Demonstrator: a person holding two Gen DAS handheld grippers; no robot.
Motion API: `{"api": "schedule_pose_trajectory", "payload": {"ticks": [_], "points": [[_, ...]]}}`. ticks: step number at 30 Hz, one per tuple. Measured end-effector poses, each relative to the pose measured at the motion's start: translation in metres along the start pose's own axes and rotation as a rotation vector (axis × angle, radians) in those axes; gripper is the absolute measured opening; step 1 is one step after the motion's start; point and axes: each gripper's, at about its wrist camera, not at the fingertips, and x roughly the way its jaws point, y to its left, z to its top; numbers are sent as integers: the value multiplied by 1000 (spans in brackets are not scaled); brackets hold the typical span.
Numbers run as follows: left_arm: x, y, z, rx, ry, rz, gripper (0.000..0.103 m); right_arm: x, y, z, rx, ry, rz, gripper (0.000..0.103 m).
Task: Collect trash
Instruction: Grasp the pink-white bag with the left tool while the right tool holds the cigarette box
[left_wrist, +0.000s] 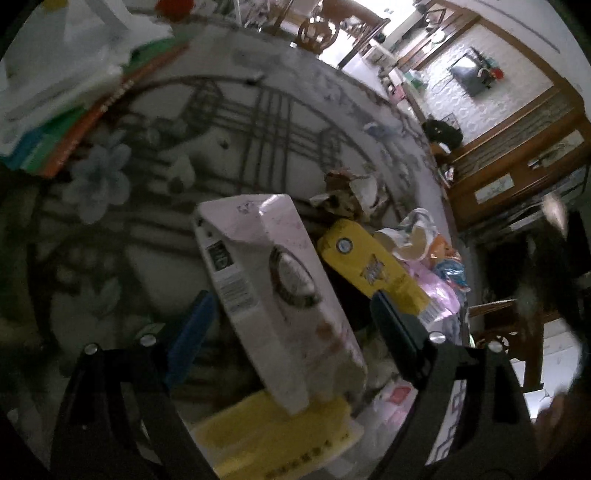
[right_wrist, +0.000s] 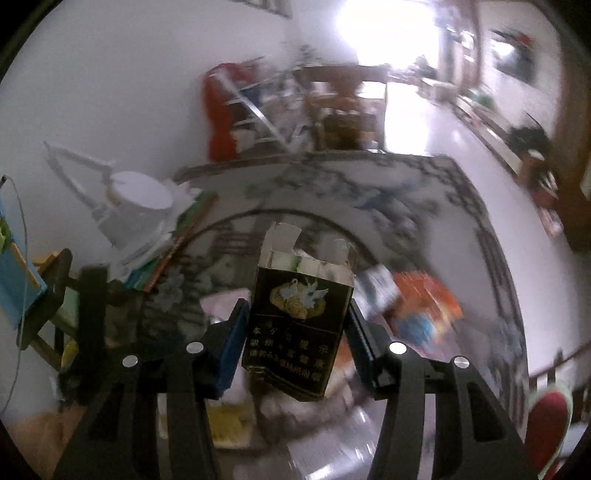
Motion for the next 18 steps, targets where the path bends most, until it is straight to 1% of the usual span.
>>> {"api": "schedule_pose_trajectory", "payload": {"ticks": [1,4,6,8,9,10,12,14,17,18], "points": [[6,0,1,-2,12,8,87,-5,-3,-7,17,0,-9,50],[22,1,1,-14,52,19,88,-17,-17,-32,82,10,-31,50],[27,-2,-2,-4,51,36,88,-22,-25,-46,130,18,-38,50],[26,-7,-4,20,45,49,70,-27,-31,-54,162,21,-42,50],[23,-10,-6,35,33,34,62,-29,-32,-59,175,21,-43,50],[20,-13,-6,53,30,16,49,-33,-34,-62,184,19,-44,50],[13,-23,-10,100,12,35,42,-40,-37,-67,195,8,-45,50],[4,-27,-12,122,-3,41,28,-47,-38,-70,199,-2,-44,50],[-17,-37,-19,170,-56,51,26,-55,-36,-73,194,-22,-44,50],[-30,-43,-24,200,-91,61,26,-59,-35,-73,188,-32,-46,50]]}}
